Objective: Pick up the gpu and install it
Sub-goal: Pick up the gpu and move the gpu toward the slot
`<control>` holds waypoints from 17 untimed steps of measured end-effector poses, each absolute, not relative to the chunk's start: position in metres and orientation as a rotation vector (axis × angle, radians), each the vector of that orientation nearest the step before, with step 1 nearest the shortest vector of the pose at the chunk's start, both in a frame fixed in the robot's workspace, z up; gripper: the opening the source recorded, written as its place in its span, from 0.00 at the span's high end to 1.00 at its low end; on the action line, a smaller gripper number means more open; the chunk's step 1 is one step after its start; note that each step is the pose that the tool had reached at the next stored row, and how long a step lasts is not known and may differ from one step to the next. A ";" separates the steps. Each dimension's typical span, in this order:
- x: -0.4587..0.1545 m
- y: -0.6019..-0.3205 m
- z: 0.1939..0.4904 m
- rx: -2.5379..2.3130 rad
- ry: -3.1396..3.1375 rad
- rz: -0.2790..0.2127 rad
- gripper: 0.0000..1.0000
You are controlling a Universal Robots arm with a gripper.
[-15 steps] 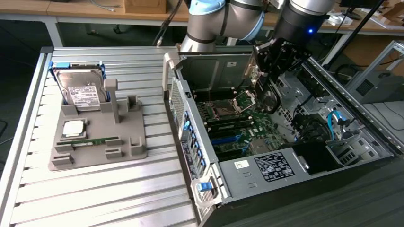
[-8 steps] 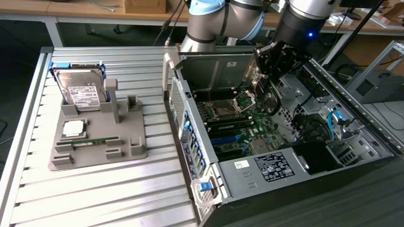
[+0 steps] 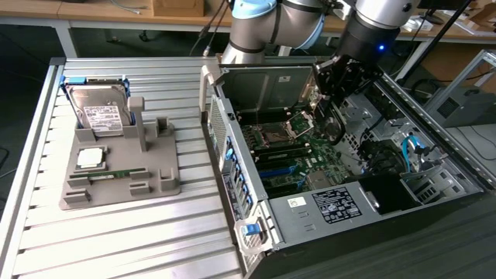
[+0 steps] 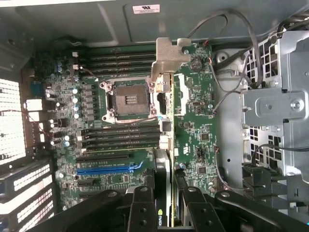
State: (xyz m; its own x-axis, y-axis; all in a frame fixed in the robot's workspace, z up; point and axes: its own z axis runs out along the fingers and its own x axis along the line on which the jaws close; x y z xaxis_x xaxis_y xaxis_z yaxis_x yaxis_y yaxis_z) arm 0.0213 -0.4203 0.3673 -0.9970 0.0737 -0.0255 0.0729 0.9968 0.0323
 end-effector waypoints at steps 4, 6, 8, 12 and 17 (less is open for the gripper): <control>0.023 -0.421 0.365 0.114 3.112 0.049 0.73; 0.024 -0.422 0.364 0.114 3.112 0.048 0.73; 0.024 -0.422 0.364 0.114 3.113 0.048 0.73; 0.025 -0.422 0.364 0.114 3.112 0.048 0.73; 0.025 -0.422 0.364 0.114 3.112 0.048 0.73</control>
